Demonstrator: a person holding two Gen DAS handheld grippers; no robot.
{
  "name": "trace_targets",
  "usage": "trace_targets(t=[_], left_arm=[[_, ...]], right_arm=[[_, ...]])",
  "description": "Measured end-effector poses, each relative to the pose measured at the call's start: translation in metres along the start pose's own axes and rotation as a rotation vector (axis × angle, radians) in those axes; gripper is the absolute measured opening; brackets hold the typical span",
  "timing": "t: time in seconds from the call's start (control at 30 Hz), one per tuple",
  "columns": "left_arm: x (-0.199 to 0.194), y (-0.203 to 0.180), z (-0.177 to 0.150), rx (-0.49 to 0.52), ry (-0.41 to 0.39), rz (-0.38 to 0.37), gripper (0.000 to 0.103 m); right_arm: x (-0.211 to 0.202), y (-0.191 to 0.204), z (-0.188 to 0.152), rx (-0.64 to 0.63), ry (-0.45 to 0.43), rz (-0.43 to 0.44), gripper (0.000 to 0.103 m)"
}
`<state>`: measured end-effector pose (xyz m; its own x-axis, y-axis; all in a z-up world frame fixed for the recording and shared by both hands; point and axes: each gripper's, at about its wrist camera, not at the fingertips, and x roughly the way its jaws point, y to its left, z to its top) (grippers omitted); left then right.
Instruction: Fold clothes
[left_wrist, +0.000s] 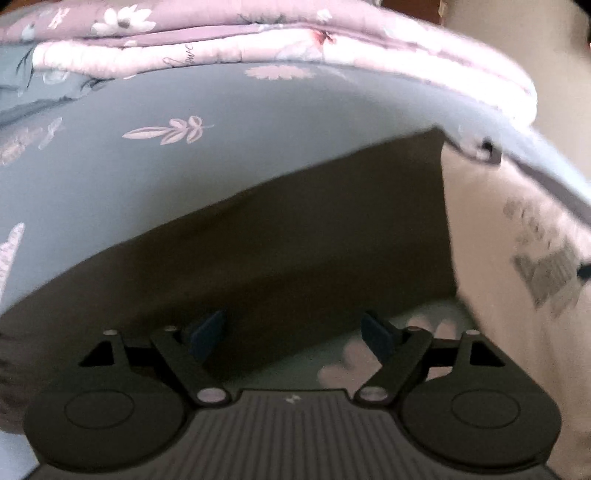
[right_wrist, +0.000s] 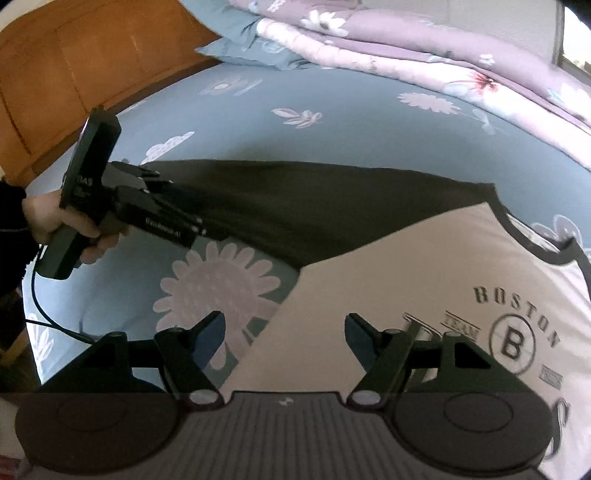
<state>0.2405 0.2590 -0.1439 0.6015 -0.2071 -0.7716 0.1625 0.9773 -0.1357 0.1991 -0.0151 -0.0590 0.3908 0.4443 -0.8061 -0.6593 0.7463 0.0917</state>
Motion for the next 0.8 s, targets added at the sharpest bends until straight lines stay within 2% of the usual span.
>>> trace_targets(t=[0.07,0.13,0.2,0.33,0.4,0.47,0.57,0.8], left_arm=[[0.008,-0.004,0.003,-0.013,0.008,-0.035,0.082],[0.018,-0.006,0.000,-0.019,0.064,-0.029,0.082],[0.019,-0.008,-0.006,0.015,0.068,-0.014,0.082],[0.010,-0.017,-0.006,0.083,0.134,0.025,0.082],[0.000,-0.025,0.000,0.069,0.118,0.025,0.082],[-0.009,-0.040,0.010,0.040,0.071,-0.029,0.082],[-0.006,-0.075,0.025,0.050,0.026,-0.097,0.082],[0.019,-0.154,0.023,0.045,0.017,-0.254,0.082]], right_arm=[[-0.006,-0.003,-0.003,0.017,-0.005,-0.007,0.076],[-0.011,-0.005,-0.006,0.027,-0.008,-0.017,0.076],[-0.016,-0.007,-0.009,0.037,-0.010,-0.025,0.076],[-0.029,-0.017,-0.019,0.079,-0.015,-0.034,0.076],[-0.036,-0.024,-0.024,0.120,-0.014,-0.038,0.076],[-0.046,-0.032,-0.030,0.165,-0.024,-0.051,0.076],[-0.061,-0.042,-0.038,0.220,-0.036,-0.065,0.076],[-0.111,-0.076,-0.073,0.311,-0.065,-0.151,0.076]])
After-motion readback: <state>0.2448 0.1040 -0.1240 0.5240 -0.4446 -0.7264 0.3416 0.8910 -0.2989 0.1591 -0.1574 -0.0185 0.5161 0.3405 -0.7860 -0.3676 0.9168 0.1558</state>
